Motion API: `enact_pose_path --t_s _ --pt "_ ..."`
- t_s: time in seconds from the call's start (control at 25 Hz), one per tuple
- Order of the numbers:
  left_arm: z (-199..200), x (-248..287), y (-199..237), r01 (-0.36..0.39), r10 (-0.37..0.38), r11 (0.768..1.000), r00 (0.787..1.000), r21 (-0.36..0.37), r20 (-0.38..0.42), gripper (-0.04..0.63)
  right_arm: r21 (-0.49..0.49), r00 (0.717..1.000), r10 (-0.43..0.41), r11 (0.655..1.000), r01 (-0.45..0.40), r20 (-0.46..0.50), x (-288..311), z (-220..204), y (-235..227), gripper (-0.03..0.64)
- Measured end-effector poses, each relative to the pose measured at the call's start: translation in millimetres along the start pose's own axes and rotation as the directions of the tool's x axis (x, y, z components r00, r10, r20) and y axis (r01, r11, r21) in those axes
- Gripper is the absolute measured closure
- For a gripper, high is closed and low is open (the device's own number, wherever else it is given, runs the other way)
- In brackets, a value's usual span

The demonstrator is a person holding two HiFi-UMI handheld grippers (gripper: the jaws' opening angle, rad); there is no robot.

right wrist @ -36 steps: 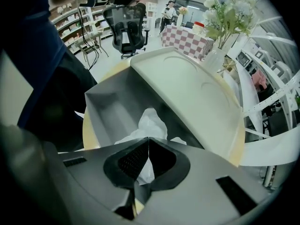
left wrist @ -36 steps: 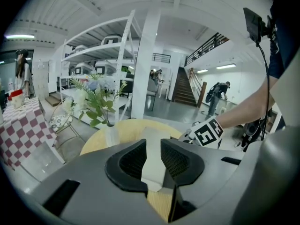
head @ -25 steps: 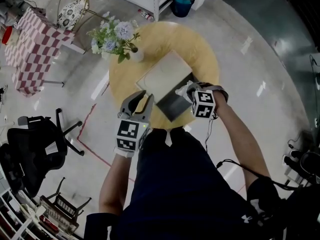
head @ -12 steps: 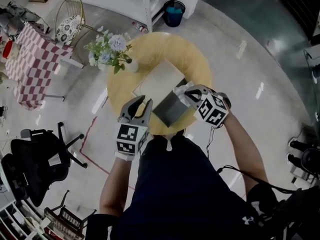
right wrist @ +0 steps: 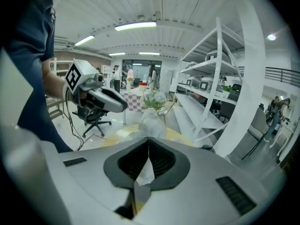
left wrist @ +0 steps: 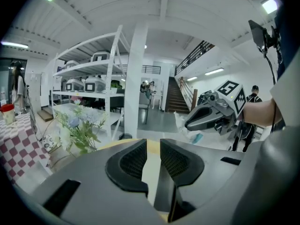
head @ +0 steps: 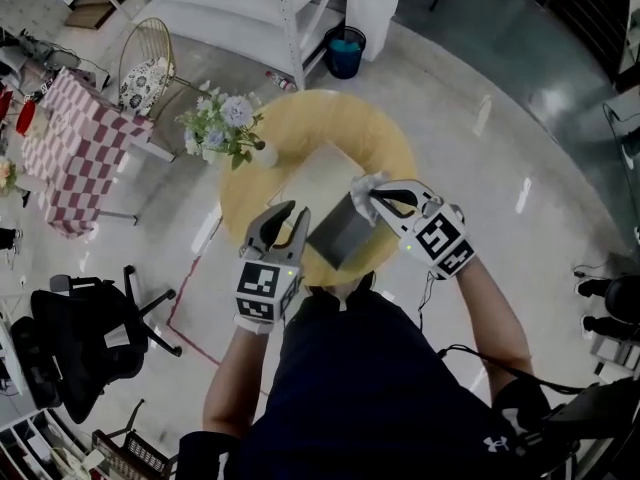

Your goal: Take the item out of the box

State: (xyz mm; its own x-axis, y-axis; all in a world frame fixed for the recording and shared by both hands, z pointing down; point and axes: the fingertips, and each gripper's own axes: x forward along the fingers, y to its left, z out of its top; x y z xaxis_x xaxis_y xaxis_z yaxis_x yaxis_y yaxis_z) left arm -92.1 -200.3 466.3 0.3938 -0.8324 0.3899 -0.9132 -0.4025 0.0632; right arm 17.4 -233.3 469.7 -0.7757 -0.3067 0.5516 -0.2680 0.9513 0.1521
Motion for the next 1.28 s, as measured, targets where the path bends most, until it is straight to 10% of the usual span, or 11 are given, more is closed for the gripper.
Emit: enact_pose_path --t_s 0.4,1.28 --pt "60.3 -21.3 15.6 -0.040 0.043 0.999 0.991 -0.026 0.130 0.507 0.263 0.958 -0.177 0.958 0.115 0.226 -47.7 54.7 -42.0 0.603" --pt "151.7 -52.6 28.8 -0.082 0.080 0.997 0.928 -0.009 0.363 0.525 0.385 0.782 -0.388 0.900 0.206 0.488 -105.4 146.0 -68.1 0.603"
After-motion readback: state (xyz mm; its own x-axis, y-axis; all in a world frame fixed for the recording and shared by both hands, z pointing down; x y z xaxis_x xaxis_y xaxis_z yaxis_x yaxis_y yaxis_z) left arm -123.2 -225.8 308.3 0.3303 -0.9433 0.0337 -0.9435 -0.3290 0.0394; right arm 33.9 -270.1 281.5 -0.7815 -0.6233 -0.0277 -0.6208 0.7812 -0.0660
